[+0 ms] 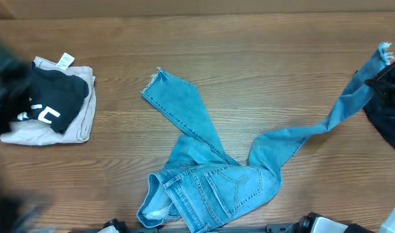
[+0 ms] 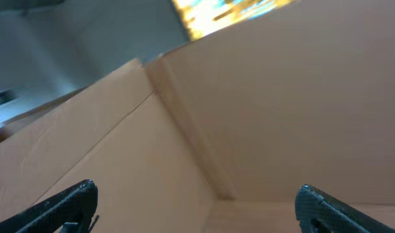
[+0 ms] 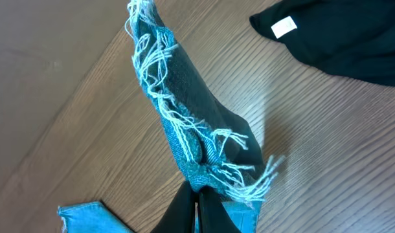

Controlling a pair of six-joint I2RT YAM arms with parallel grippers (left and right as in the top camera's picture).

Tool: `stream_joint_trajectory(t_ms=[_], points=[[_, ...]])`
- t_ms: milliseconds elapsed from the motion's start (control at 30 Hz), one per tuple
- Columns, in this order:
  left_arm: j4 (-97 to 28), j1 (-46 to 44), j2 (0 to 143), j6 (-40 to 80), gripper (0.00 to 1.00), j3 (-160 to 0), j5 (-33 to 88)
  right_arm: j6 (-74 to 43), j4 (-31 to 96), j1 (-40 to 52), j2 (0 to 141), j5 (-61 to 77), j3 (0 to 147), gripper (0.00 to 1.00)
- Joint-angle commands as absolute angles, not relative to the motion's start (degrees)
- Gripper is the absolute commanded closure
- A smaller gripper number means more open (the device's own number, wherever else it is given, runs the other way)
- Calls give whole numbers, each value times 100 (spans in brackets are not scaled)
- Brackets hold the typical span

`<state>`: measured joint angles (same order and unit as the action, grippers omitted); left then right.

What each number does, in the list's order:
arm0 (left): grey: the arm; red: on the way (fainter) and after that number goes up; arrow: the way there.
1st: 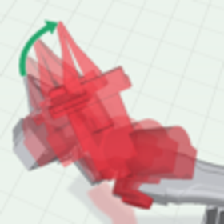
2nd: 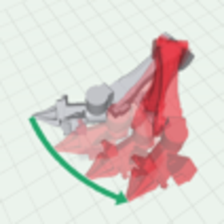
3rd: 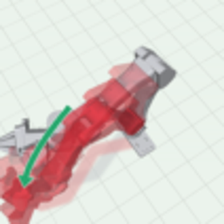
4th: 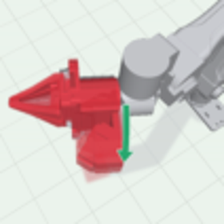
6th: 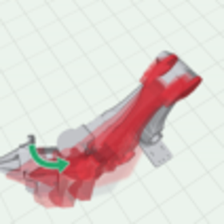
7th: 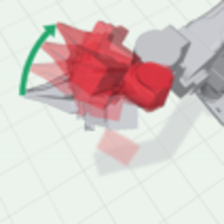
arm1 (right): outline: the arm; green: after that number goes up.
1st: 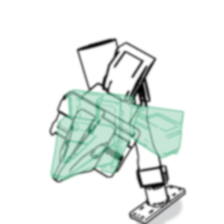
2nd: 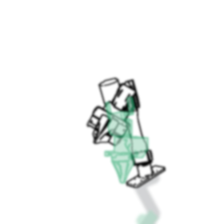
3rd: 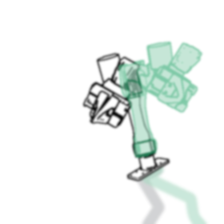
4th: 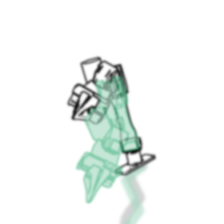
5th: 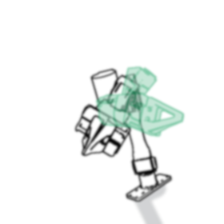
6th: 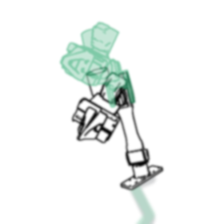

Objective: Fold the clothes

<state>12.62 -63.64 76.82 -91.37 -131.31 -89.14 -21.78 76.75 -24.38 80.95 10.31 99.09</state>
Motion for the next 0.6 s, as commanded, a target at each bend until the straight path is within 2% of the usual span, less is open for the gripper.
stream_joint_trajectory(t_ms=[0, 267, 333, 567], points=[[1253, -5406, 8473, -8088, 0, -13045, -8943, -2112, 7664, -2445, 8047, 1085, 10071, 96], [1188, -5199, 9214, -7432, 0, -12971, -8759, -2071, 7660, -2445, 8047, 1087, 10071, 96], [1186, -5280, 9242, -6696, 0, -12925, -8925, -2069, 7658, -2445, 8047, 1087, 10071, 96], [1107, -6333, 9262, -6316, 0, -12925, -7843, -2071, 7662, -2445, 8047, 1087, 10071, 96]])
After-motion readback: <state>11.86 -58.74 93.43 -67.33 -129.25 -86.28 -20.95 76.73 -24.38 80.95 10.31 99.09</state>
